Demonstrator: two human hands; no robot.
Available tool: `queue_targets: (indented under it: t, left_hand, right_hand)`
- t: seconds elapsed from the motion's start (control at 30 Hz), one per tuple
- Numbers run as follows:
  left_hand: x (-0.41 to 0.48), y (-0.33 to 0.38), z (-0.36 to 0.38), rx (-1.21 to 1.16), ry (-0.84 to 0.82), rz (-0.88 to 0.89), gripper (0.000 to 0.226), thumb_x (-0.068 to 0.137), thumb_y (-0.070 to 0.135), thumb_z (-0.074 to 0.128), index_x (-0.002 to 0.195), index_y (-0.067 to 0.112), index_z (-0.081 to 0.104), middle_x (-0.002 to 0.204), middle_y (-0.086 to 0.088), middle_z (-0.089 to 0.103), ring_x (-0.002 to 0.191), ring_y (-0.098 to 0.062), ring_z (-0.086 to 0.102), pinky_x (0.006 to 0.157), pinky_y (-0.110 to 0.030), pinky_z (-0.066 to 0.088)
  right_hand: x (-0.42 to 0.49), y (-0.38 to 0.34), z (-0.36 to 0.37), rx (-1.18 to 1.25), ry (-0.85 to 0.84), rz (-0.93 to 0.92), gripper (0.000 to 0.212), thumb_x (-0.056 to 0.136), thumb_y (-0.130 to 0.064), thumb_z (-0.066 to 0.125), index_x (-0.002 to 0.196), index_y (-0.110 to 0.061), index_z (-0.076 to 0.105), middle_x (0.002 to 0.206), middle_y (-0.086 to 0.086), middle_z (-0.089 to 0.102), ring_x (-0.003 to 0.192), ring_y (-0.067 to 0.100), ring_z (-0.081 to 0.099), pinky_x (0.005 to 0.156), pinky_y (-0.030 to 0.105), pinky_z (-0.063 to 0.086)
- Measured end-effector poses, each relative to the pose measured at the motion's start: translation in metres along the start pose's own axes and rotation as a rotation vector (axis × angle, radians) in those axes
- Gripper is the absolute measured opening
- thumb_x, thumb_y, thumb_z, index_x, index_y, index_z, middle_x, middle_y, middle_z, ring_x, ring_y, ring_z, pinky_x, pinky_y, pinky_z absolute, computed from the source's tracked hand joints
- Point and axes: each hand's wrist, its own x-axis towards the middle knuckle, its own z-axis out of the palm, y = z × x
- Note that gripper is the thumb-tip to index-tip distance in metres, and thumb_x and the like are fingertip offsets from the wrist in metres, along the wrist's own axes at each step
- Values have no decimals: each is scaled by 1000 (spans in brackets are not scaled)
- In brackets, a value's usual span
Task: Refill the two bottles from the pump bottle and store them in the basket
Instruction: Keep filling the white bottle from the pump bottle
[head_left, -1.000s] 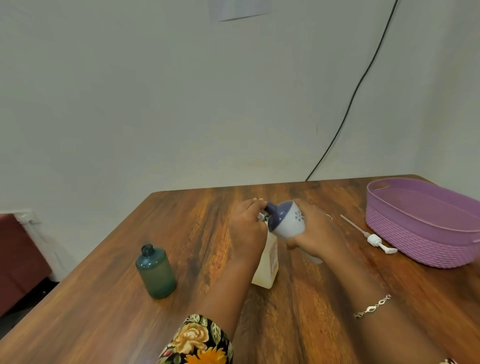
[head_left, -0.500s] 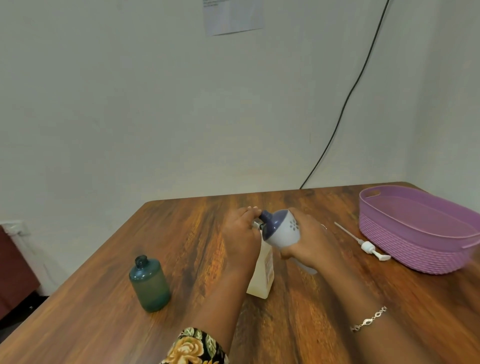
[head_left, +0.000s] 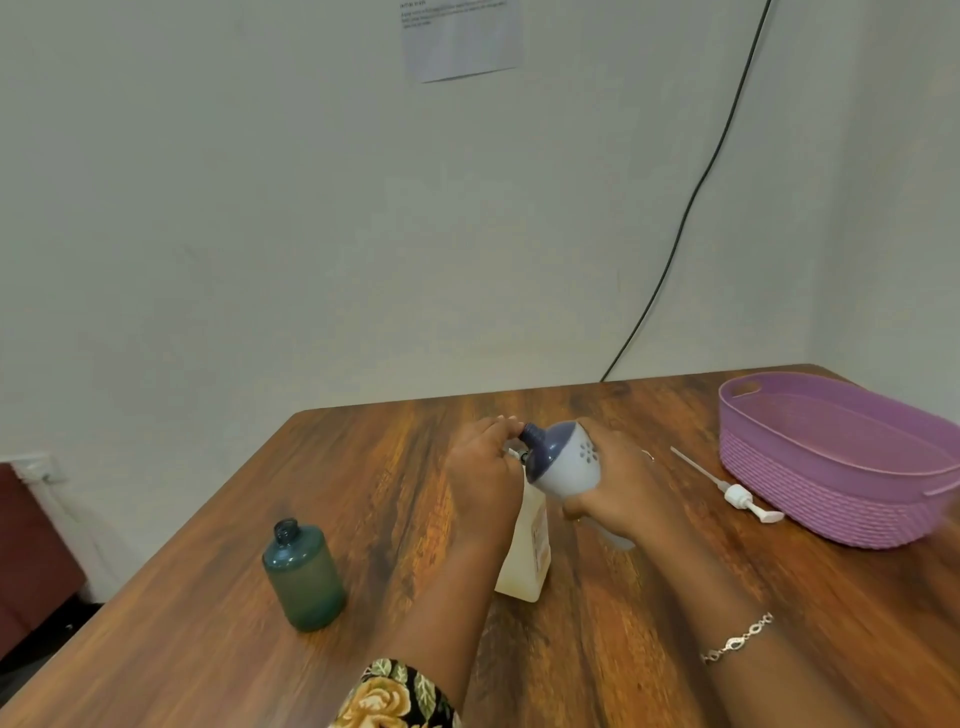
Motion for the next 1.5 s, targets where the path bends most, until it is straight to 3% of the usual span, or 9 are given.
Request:
queue_targets:
  t: [0.27,0.4,0.57,0.67,0.83,0.97,1.1,1.23,1.5]
  left_hand:
    - [1,-6,0,55,-38,49,30,74,-14,55,87,5,74,86,-7,71,80,-13,61,65,-8,35]
    - [16,-4,-2,61,-76,37,35,72,-6,46,86,6,75,86,-7,72,80,-18,63,63,-20,42]
    - [3,-11,3,27,-40,43,30,74,-14,53,83,7,74,81,-5,70,77,-16,63,66,-14,43]
    - [-1,-16,4,25,-38,52,27,75,-11,55,84,6,74,82,-6,71,77,-18,64,66,-24,50]
    - [12,-7,-1,26,-61,69,30,74,-13,54,85,7,74,83,-6,71,78,-15,63,65,-13,42]
    - [13,-9,-1,3,-48,28,31,76,-14,54,90,5,74,92,-8,72,86,-16,64,74,-10,42]
    - [0,-15,2,-10,-27,117,24,74,-7,55,88,1,74,90,-11,71,85,-19,66,76,-24,50]
    - [-5,-18,0,11,-51,119,25,73,-6,54,88,1,73,89,-12,71,83,-21,67,75,-22,49]
    - [5,-10,-1,47,-77,125,30,72,-14,59,93,2,73,97,-10,71,91,-21,65,79,-26,50]
  right_hand:
    - [-2,4,4,28,-2,17,81,56,-22,82,127,-27,43,116,-1,52,106,19,49,85,41,48]
    - [2,3,0,60,25,4,78,55,-20,82,124,-24,45,114,0,53,103,18,50,82,37,48]
    - [1,3,2,-9,-19,4,84,57,-22,81,130,-26,40,118,0,50,107,19,48,86,40,48]
    - [-2,4,3,-12,-34,15,85,58,-21,81,132,-27,38,121,0,48,109,19,47,87,40,48]
    - [0,2,-2,34,-13,-1,80,58,-21,82,127,-26,41,118,-1,49,107,18,48,86,38,48]
    - [3,2,-1,42,-3,-13,81,55,-22,82,126,-27,44,117,-2,51,105,17,49,84,37,49]
    - [2,3,2,5,-20,5,85,57,-22,82,130,-27,40,120,-1,49,109,18,48,87,41,48]
    - [0,1,1,-35,-43,7,86,59,-21,82,133,-27,37,121,0,47,112,20,46,89,41,47]
    - [-2,2,-7,42,-13,-8,80,59,-18,82,128,-25,41,119,1,49,105,16,47,80,31,45]
